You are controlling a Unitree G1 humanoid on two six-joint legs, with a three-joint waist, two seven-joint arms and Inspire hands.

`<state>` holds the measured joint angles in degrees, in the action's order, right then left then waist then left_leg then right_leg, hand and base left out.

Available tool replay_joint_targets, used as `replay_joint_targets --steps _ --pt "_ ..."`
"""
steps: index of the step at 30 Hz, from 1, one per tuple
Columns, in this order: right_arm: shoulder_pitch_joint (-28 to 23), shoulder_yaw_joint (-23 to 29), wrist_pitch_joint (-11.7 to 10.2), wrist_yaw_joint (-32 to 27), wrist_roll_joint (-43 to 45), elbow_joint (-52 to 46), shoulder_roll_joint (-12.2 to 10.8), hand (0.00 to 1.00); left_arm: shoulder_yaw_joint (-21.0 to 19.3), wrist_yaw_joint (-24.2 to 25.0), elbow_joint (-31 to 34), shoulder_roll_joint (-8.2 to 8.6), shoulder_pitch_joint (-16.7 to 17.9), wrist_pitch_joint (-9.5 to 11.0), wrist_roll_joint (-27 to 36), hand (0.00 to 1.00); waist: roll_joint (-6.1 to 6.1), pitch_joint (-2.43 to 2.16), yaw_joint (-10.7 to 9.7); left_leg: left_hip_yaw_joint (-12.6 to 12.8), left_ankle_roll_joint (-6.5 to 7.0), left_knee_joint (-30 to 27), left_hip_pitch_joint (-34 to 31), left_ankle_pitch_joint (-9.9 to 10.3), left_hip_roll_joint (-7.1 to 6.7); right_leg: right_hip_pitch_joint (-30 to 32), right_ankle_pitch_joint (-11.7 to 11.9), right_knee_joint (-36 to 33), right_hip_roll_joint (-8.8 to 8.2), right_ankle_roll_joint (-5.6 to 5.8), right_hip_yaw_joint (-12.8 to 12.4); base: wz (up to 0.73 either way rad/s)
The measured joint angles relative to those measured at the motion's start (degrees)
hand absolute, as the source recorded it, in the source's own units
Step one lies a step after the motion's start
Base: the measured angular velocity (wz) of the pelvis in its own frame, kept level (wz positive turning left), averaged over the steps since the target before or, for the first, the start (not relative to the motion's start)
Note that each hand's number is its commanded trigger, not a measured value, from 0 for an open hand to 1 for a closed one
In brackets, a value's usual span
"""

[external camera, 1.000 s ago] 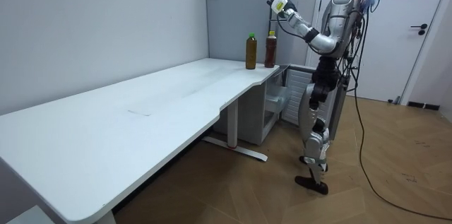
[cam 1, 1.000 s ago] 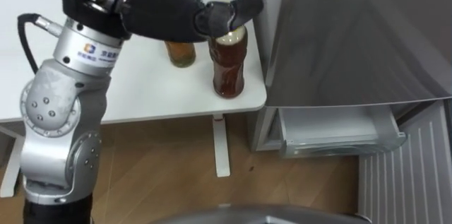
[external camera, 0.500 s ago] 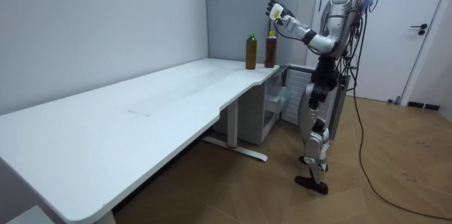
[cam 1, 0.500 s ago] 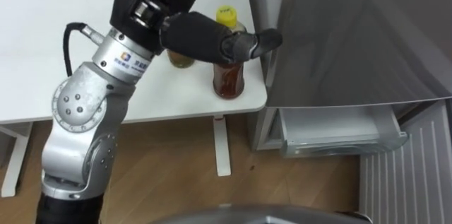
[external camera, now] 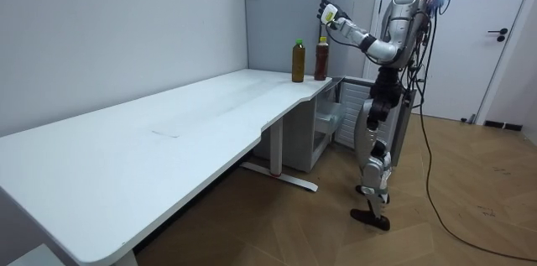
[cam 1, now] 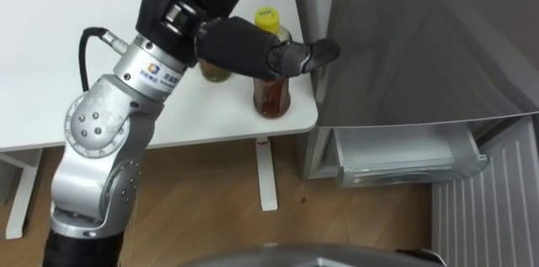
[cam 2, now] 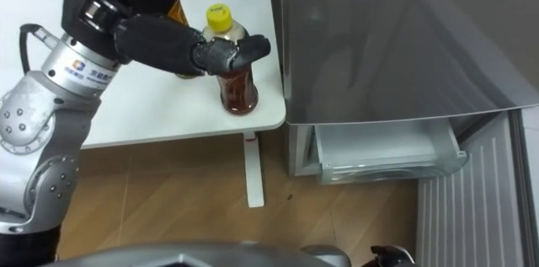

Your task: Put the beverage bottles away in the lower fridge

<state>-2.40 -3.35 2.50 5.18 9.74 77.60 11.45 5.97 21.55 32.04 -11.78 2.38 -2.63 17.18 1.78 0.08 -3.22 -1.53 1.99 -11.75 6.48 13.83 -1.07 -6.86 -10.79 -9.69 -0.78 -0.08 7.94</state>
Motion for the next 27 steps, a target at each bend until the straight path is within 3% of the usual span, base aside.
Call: replay_joint_targets --steps 7,19,27 --pt "0.0 -0.1 0.1 0.8 0.1 -0.1 0.0 0.00 1.9 -0.6 -0.2 -0.40 0.4 -0.4 -1.7 0.00 -0.30 0.20 0.0 1.2 0.00 0.0 0.0 0.0 0.30 0.4 -0.1 0.0 -0.03 0.02 0.2 0.00" --pt "0.0 -1.0 0.1 1.2 0.2 -0.4 0.0 0.00 4.0 -1.1 -2.0 -0.39 4.3 -2.1 -8.0 0.00 -0.69 0.44 -1.2 1.5 -0.01 0.0 -0.9 0.0 0.24 0.6 -0.1 0.1 -0.01 0.00 0.3 0.01" --pt "-0.1 -1.7 0.1 2.0 1.9 -0.5 -0.1 0.00 4.3 -1.1 -2.4 -0.13 4.2 -1.4 -10.6 0.00 -1.36 0.21 -1.1 2.5 -0.02 0.0 -0.8 0.0 0.31 0.9 -0.2 0.1 0.00 -0.04 0.2 0.00"
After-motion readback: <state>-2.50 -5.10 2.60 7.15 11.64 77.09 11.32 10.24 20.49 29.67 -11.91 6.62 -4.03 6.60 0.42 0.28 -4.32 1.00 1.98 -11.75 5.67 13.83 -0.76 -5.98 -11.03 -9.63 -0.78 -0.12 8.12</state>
